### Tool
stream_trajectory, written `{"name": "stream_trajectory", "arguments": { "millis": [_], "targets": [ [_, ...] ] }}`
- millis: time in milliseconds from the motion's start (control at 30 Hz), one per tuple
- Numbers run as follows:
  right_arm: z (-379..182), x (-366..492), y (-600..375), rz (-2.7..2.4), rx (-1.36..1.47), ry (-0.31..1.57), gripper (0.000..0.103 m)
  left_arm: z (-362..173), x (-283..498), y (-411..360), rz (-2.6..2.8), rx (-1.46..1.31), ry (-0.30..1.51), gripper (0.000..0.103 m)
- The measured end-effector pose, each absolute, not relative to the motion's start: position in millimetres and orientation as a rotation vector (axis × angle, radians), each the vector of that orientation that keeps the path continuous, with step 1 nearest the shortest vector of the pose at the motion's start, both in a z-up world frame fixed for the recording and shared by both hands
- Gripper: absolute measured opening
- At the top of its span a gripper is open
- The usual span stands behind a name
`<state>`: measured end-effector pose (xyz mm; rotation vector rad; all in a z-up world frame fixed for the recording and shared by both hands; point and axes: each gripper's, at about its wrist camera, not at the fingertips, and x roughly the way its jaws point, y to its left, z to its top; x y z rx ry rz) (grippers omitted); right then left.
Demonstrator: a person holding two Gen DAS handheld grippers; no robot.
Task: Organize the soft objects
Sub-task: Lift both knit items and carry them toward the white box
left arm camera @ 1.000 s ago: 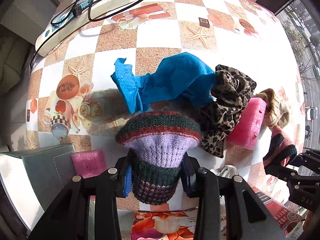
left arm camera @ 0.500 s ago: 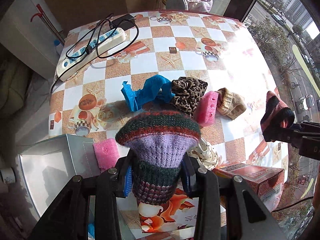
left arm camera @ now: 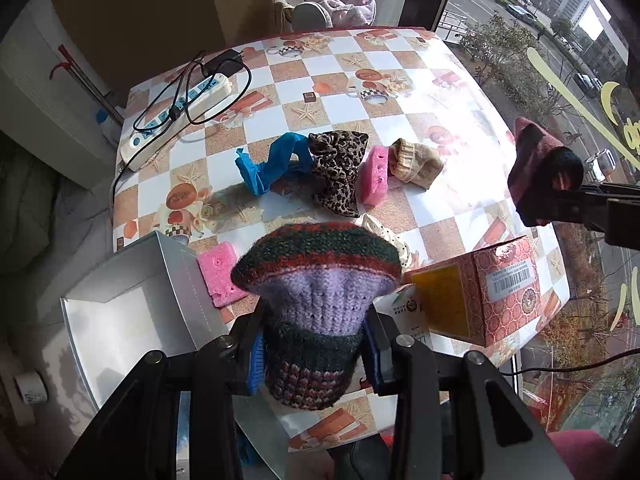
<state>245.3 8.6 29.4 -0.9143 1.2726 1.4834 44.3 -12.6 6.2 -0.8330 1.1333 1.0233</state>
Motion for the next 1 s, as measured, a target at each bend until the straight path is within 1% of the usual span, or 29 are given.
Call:
{"name": "stream_trajectory", "arguments": {
  "millis": [267, 533, 733, 1000],
  "targets": [
    [36, 233, -30, 1.443, -0.893, 1.29, 0.04, 10, 33, -39, 0.997, -0.821, 1.126, 0.042],
    [31, 193, -62, 1.466, -0.941, 1.307, 0.04, 10, 18, -51, 1.001, -0.833, 1.115, 0.042],
    [28, 158, -68, 1.518, -1.011, 1.289, 0.04, 17, -1, -52, 1.038, -0.839, 1.079, 0.042],
    [32, 132, -65, 1.56, -1.062, 1.252, 0.04, 20, -28, -55, 1.093, -0.883, 1.037, 0.042]
  ]
}}
